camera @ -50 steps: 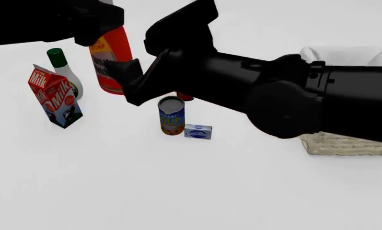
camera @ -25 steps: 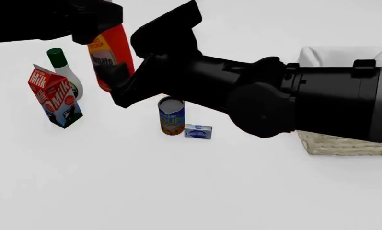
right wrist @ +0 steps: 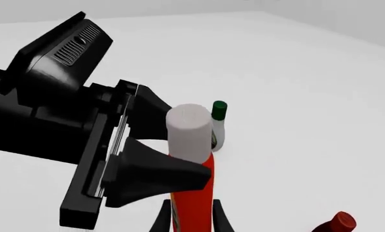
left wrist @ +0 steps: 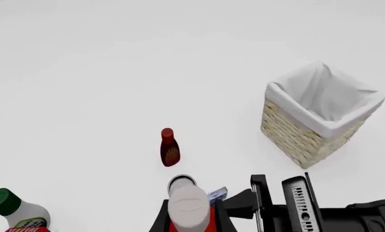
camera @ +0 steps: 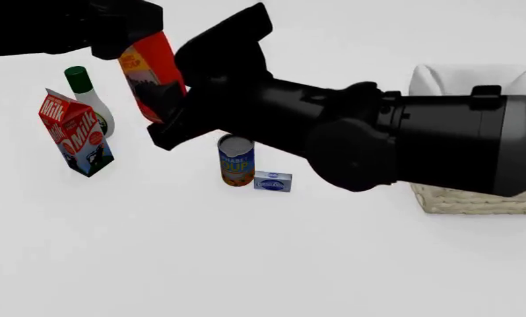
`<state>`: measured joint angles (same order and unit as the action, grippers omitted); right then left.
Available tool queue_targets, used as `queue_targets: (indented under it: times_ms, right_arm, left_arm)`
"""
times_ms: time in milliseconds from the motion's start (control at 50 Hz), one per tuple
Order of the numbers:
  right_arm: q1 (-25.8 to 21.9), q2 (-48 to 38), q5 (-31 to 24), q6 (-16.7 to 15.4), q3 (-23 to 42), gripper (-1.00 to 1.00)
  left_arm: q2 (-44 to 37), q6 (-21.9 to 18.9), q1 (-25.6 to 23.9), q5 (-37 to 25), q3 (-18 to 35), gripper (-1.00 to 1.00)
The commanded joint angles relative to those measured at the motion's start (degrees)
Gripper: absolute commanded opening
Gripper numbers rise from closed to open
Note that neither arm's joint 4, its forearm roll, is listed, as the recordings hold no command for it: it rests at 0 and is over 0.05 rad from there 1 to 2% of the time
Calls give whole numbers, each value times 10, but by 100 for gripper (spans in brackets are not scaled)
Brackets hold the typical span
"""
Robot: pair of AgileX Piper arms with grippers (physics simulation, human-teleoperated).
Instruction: Pick the ketchup and place it in the basket.
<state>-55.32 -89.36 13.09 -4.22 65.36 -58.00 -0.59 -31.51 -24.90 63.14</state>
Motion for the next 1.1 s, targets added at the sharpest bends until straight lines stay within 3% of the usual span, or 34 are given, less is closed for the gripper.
queue_targets:
  times_ms: [20,40,60,540,920,1100]
  right_arm:
    - [10,2,11,3,-19,-100]
    - [11,2,12,3,-20,-100]
    - [12,4,12,4,-22,-100]
    - [25,25,-3,-1,-23,-100]
    - [62,93,-65,6,-6,-100]
    - [85,117,-91,17,-1,-100]
  left_arm:
    - [10,2,-15,-11,13,-100]
    - [13,1,-15,-12,15,-100]
    - [18,-7,-14,-14,17,100]
    - [71,2,-19,-69,58,100]
    - [135,-4,59,-51,1,100]
    - [147,12,71,-35,-28,100]
